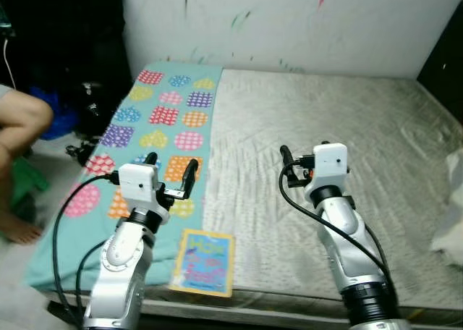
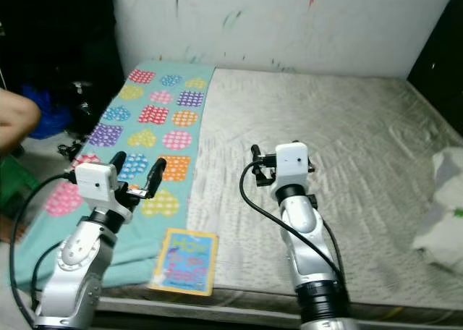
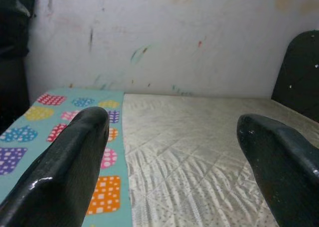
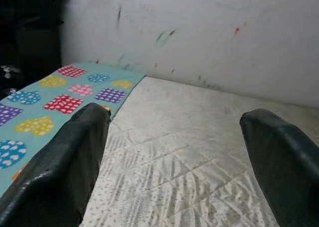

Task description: Clean up the room

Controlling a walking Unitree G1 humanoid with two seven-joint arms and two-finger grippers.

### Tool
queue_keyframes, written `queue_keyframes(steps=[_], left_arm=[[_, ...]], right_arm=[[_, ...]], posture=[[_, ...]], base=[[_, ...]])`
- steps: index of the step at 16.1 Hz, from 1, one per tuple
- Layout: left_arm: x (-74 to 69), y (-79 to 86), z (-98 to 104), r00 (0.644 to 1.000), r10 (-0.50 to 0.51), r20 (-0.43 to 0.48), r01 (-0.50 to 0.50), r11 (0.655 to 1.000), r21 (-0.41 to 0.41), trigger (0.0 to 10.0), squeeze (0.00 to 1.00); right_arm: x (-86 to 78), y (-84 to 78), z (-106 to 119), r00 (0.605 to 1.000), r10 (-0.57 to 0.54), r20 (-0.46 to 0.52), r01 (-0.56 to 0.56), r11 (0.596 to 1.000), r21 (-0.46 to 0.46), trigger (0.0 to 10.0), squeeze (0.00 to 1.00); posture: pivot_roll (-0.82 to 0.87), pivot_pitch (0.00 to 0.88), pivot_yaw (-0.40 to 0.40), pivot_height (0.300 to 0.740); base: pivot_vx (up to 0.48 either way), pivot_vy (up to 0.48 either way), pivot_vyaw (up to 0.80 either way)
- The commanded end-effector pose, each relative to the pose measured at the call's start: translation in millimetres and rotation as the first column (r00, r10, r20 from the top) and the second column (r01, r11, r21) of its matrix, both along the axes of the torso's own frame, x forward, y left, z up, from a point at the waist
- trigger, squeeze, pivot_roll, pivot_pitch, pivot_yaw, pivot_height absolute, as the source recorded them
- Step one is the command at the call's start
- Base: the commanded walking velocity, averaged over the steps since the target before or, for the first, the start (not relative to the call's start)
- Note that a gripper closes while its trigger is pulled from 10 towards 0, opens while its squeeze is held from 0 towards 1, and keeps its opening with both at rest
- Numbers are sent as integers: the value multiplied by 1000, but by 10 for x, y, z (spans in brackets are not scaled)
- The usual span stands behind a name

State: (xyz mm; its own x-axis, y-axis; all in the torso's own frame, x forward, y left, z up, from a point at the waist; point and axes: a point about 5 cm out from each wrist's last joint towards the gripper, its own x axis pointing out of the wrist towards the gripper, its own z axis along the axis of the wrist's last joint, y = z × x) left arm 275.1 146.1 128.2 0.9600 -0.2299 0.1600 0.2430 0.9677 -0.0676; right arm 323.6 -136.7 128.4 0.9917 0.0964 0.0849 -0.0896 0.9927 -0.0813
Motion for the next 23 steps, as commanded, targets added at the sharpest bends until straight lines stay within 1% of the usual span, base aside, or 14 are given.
queue_keyframes(steps=[1, 2, 3, 6, 11, 16, 23], left_arm=[[-8, 32, 13, 1000, 10, 1, -10, 1000, 5, 10000, 0], [-18, 32, 0, 1000, 10, -4, -10, 1000, 3, 10000, 0], [-24, -1, -13, 1000, -2, -12, 2, 1000, 2, 10000, 0], [-22, -66, -15, 999, -28, -18, 28, 1000, 2, 10000, 0], [-33, -42, -31, 1000, -19, -24, 19, 1000, -2, 10000, 0], [-46, -91, -55, 999, -33, -32, 33, 999, -8, 10000, 0], [-23, -74, -30, 999, -38, -23, 38, 999, 6, 10000, 0]], right_arm=[[6, 24, 2, 1000, 15, 0, -15, 1000, 13, 10000, 0], [-4, 28, -2, 1000, 12, 2, -12, 1000, 19, 10000, 0], [-11, 7, -17, 1000, -8, 4, 8, 1000, 11, 10000, 0], [-20, -26, -30, 1000, -20, 3, 20, 1000, 15, 10000, 0], [-28, -46, -32, 1000, -14, -5, 14, 1000, 16, 10000, 0], [-32, -83, -41, 1000, -19, -6, 19, 1000, 9, 10000, 0], [-34, -29, -51, 1000, -11, -8, 11, 1000, 18, 10000, 0]], posture=[[-19, 0, -53, 740], [-22, 0, -49, 740], [-21, 0, -45, 740], [-27, 0, -38, 740], [-36, 0, -56, 740], [-46, 0, -51, 740], [-35, 0, -48, 740]], base=[[0, -285, 0], [0, -281, 0], [0, -281, 0], [0, -281, 0], [0, -284, 0], [0, -285, 0], [0, -288, 0]])
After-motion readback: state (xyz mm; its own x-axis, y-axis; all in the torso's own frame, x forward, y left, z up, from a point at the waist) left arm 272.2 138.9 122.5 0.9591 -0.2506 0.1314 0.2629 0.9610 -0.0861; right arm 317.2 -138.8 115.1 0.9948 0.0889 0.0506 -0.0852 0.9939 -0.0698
